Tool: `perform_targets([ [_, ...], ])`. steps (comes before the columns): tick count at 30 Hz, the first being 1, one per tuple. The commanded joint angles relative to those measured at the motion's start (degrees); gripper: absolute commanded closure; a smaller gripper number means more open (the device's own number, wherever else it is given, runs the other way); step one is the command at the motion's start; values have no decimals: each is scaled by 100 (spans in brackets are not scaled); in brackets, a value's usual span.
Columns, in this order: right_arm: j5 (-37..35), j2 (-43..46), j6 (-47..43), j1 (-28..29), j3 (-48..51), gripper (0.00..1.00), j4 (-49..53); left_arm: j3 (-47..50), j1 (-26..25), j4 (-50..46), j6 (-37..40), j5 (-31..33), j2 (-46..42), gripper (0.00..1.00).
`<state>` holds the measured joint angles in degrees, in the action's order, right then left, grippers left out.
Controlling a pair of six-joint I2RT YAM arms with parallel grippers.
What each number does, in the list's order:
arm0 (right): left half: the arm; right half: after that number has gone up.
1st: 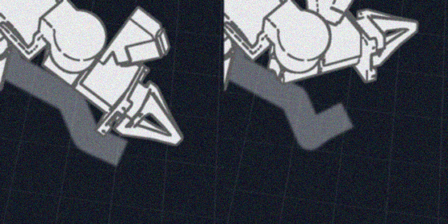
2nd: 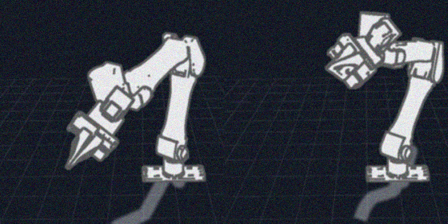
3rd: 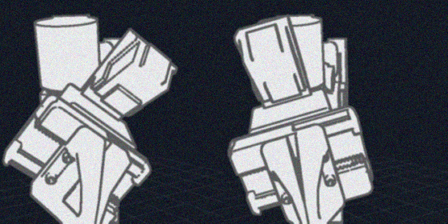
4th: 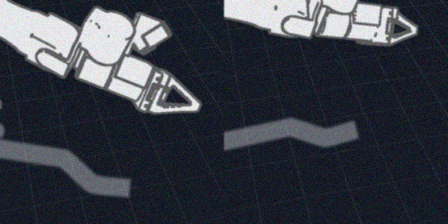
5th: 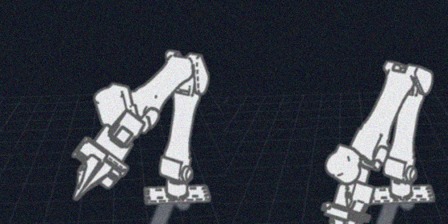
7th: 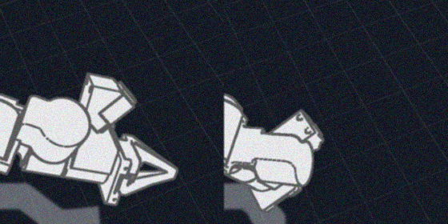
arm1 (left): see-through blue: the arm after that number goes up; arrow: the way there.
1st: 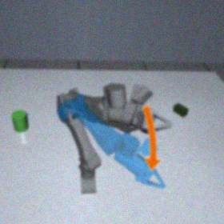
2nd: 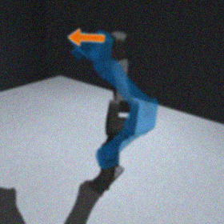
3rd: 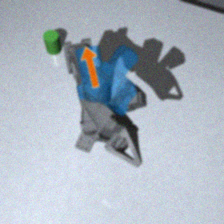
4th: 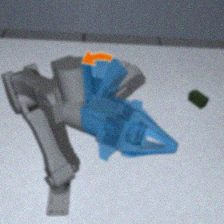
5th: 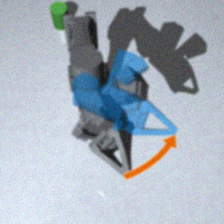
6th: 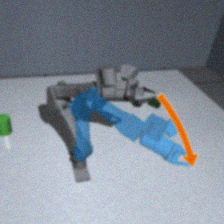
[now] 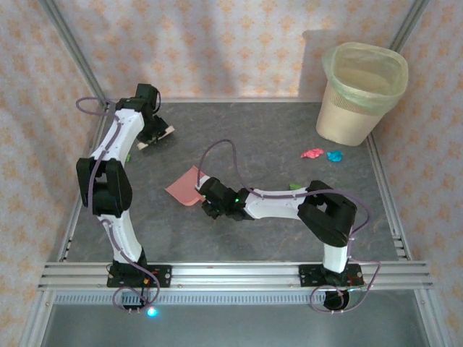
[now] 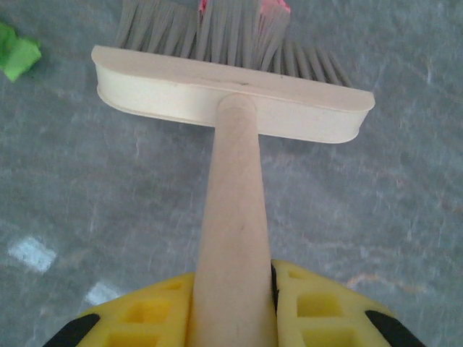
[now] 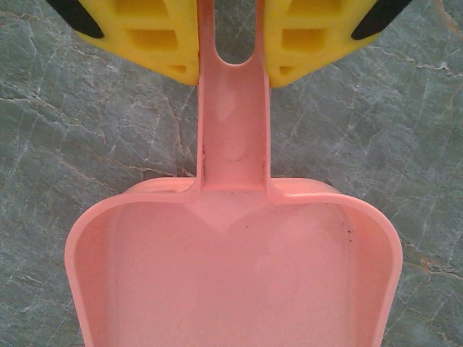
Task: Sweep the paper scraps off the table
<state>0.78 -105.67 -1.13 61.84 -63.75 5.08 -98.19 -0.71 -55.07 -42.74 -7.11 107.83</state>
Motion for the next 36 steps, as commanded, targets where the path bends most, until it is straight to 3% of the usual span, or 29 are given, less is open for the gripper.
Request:
perform_targets([
  [1, -223, -101, 110, 10, -88, 100, 55, 602, -186, 19, 122, -558, -648, 100],
  [8, -248, -26, 130, 0, -32, 100, 7, 2495, -629, 550, -202, -510, -2527, 100],
  [16, -289, -7, 165, 2, -32, 100, 18, 3470, -728, 508, -379, -1139, -3977, 100],
  [22, -341, -76, 171, 3, -85, 100, 76, 3086, -720, 200, -306, -1124, -4141, 100],
  [26, -342, -61, 200, -30, -77, 100, 67, 2950, -743, 169, -327, -1465, -4115, 100],
  [31, -275, -49, 257, -94, -50, 100, 39, 2778, -725, 9, -170, -887, -4346, 100],
  [36, -262, -91, 253, -107, -89, 100, 87, 2220, -696, -182, 106, -505, -3733, 100],
])
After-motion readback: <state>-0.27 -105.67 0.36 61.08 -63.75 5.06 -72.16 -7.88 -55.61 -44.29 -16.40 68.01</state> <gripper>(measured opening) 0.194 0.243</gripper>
